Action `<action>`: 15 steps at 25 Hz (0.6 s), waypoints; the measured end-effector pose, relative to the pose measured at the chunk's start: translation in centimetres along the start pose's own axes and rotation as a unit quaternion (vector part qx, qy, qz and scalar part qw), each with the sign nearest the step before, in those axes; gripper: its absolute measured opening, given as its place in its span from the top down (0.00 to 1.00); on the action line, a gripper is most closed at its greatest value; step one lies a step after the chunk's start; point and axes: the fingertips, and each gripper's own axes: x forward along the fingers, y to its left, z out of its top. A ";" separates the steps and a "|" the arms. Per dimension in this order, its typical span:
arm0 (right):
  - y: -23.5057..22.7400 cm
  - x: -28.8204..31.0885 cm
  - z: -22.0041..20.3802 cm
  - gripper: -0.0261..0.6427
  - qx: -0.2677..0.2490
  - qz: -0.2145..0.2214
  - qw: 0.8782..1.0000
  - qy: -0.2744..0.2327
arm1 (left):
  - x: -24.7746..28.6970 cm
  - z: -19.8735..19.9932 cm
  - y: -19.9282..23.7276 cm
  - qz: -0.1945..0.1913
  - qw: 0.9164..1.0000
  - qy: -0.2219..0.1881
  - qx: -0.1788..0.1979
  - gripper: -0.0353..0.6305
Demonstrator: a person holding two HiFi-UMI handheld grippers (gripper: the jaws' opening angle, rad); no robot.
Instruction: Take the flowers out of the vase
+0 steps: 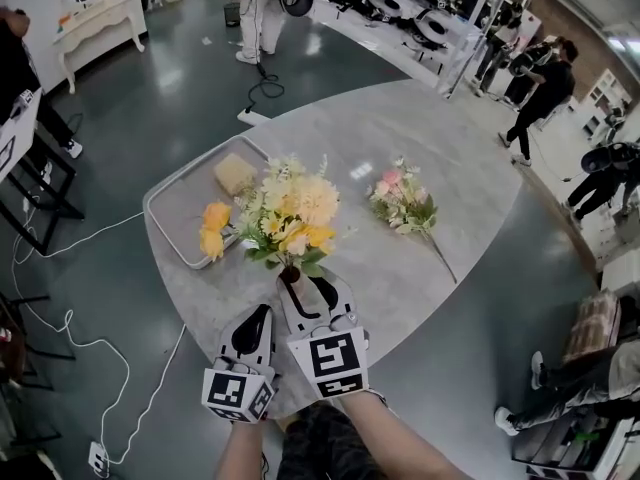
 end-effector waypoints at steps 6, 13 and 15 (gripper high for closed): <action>0.1 0.7 -0.1 0.74 0.010 -0.003 1.000 -0.002 | -0.4 -0.3 0.4 0.006 1.000 0.002 -0.004 0.92; -0.1 1.7 -0.3 0.74 0.010 -0.009 1.000 -0.002 | -0.3 -0.6 0.6 0.004 1.000 0.007 0.003 0.92; -0.2 1.9 -0.3 0.74 0.008 -0.012 1.000 -0.004 | -0.2 -0.7 0.4 0.002 1.000 0.009 0.004 0.92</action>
